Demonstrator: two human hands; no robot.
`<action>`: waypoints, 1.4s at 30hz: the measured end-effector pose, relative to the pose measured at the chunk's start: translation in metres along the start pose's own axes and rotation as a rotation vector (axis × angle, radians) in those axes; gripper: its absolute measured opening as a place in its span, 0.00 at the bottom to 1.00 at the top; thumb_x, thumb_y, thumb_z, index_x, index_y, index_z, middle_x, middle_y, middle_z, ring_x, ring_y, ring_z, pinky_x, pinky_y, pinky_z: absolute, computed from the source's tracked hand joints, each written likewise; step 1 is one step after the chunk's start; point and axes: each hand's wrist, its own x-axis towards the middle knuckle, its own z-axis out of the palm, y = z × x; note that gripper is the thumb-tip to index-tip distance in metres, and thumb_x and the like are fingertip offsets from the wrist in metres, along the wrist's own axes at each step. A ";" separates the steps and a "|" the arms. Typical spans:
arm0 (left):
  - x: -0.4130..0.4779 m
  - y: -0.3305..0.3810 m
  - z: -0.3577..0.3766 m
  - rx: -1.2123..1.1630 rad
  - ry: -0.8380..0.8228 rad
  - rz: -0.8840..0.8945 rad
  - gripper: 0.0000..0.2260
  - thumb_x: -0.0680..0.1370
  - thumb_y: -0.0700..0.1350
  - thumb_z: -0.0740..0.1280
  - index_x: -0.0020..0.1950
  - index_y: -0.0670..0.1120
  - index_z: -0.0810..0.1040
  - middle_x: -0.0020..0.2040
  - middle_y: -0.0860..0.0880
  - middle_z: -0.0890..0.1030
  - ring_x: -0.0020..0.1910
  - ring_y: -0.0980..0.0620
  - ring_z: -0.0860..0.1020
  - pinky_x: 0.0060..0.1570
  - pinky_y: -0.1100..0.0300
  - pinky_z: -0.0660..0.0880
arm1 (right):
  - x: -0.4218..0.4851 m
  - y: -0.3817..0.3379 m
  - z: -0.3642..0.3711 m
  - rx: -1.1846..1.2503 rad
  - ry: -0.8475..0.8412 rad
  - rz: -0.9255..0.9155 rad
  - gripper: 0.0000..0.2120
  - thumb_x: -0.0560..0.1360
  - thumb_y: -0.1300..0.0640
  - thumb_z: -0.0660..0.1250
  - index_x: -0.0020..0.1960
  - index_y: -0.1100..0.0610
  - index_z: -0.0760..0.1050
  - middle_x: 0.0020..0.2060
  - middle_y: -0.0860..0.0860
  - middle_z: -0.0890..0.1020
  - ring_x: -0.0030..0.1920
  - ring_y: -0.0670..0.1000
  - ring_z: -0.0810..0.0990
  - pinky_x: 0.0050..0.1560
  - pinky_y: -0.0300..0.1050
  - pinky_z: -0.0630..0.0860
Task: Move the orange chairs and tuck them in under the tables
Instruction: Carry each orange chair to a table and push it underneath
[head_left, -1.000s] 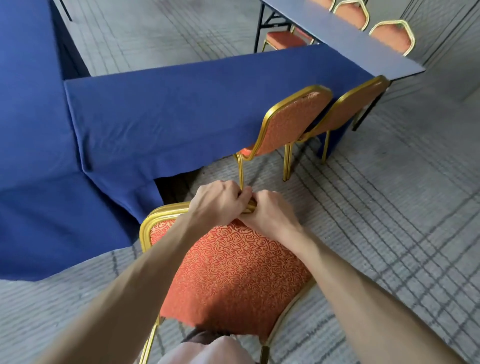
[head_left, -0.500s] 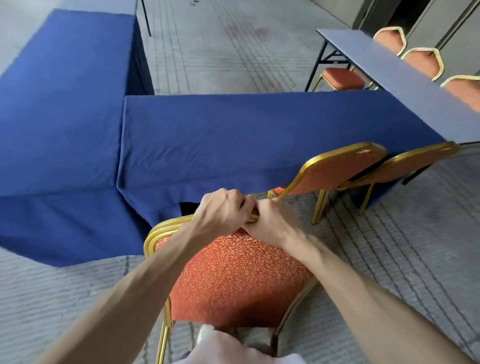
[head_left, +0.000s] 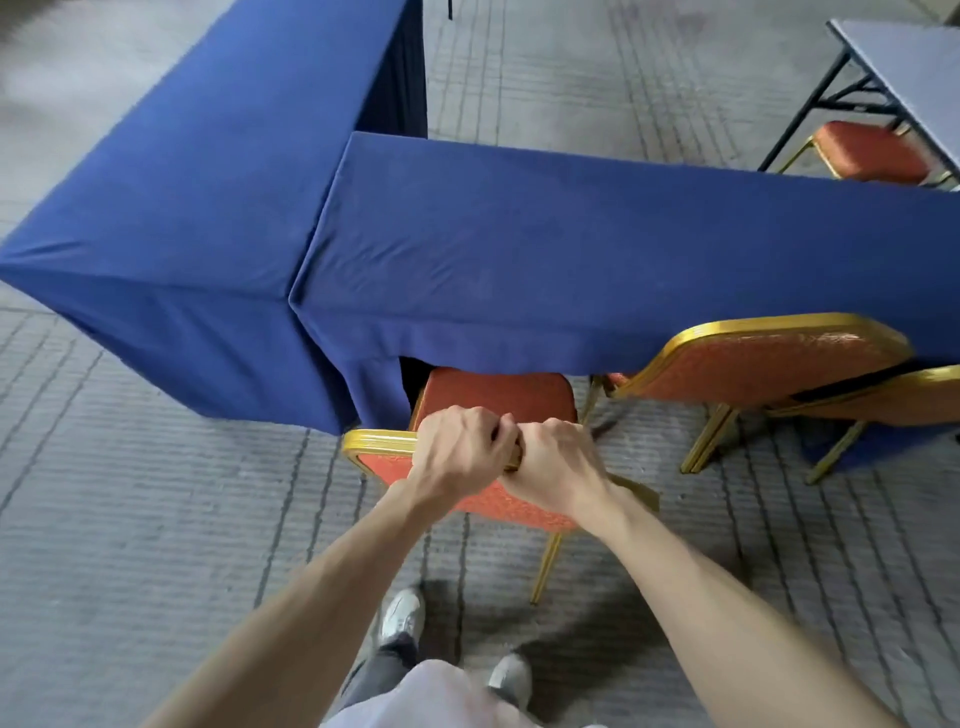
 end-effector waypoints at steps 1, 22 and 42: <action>0.000 0.003 0.005 0.017 0.021 0.001 0.24 0.80 0.55 0.56 0.27 0.44 0.64 0.28 0.44 0.77 0.31 0.42 0.75 0.32 0.55 0.62 | 0.000 0.007 0.000 0.007 0.001 -0.021 0.12 0.74 0.48 0.62 0.42 0.54 0.79 0.39 0.54 0.85 0.43 0.60 0.83 0.44 0.49 0.76; 0.090 0.022 -0.008 0.135 0.162 0.008 0.27 0.81 0.58 0.55 0.26 0.45 0.62 0.21 0.48 0.65 0.24 0.45 0.67 0.30 0.55 0.58 | 0.075 0.043 -0.048 0.083 0.045 -0.077 0.14 0.73 0.48 0.66 0.32 0.52 0.70 0.31 0.52 0.82 0.31 0.56 0.75 0.35 0.43 0.66; 0.128 0.027 0.010 0.079 0.208 0.042 0.29 0.80 0.61 0.51 0.27 0.41 0.65 0.24 0.45 0.72 0.27 0.42 0.69 0.31 0.54 0.60 | 0.104 0.068 -0.056 -0.029 0.098 -0.107 0.11 0.75 0.49 0.64 0.40 0.55 0.78 0.38 0.54 0.84 0.42 0.60 0.81 0.39 0.46 0.65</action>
